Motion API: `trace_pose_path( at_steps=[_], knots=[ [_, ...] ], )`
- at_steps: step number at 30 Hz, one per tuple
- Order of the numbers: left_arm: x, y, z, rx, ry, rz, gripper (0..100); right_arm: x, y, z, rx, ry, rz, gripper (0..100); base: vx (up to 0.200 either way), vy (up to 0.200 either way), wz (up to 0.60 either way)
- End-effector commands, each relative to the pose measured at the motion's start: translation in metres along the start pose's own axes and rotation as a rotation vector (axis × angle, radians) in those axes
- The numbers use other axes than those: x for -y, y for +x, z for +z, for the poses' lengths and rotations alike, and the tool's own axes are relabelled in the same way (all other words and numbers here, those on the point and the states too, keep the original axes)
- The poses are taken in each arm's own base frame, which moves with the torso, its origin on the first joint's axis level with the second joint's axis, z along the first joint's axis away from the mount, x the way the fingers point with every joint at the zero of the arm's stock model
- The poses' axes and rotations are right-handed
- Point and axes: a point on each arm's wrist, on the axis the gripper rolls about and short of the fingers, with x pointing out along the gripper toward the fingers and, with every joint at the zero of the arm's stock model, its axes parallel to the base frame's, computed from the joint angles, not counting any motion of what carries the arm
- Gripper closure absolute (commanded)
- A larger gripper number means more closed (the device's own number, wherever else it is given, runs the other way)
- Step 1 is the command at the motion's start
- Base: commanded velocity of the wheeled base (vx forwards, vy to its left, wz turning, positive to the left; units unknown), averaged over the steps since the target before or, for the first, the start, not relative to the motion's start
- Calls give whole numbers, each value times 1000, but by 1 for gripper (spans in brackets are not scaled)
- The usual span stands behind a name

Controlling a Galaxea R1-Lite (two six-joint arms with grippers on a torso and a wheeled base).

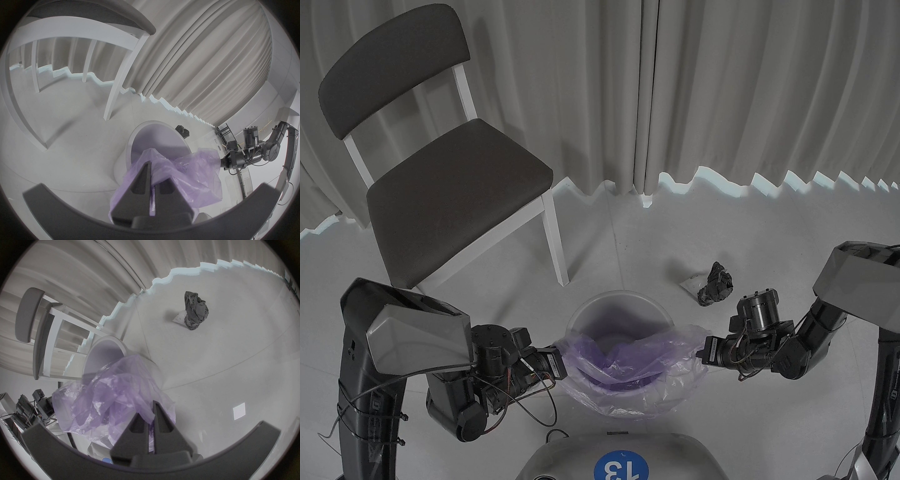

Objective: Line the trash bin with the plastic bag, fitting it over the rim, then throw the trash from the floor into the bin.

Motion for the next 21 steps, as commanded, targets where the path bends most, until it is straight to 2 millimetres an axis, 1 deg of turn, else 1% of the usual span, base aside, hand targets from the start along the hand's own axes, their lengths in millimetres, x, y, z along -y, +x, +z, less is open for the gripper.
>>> trace_pose_path(
  at_steps=[1,6,9,10,14,21],
  knots=[
    [1,0,2,18,4,-8,100,4,9,-4,-16,-1,-12,100,0,0,0],
    [1,1,3,22,6,-10,100,8,18,-9,7,-27,-48,100,0,0,0],
    [1,0,3,22,7,-8,100,5,20,-13,12,-38,-59,100,0,0,0],
    [0,0,3,22,14,-7,100,2,22,-18,7,-50,-64,100,0,0,0],
    [1,0,4,24,20,-7,100,1,24,-19,10,-51,-73,100,0,0,0],
    [2,0,4,27,20,-4,100,3,34,-26,63,-67,-98,100,0,0,0]
  ],
)
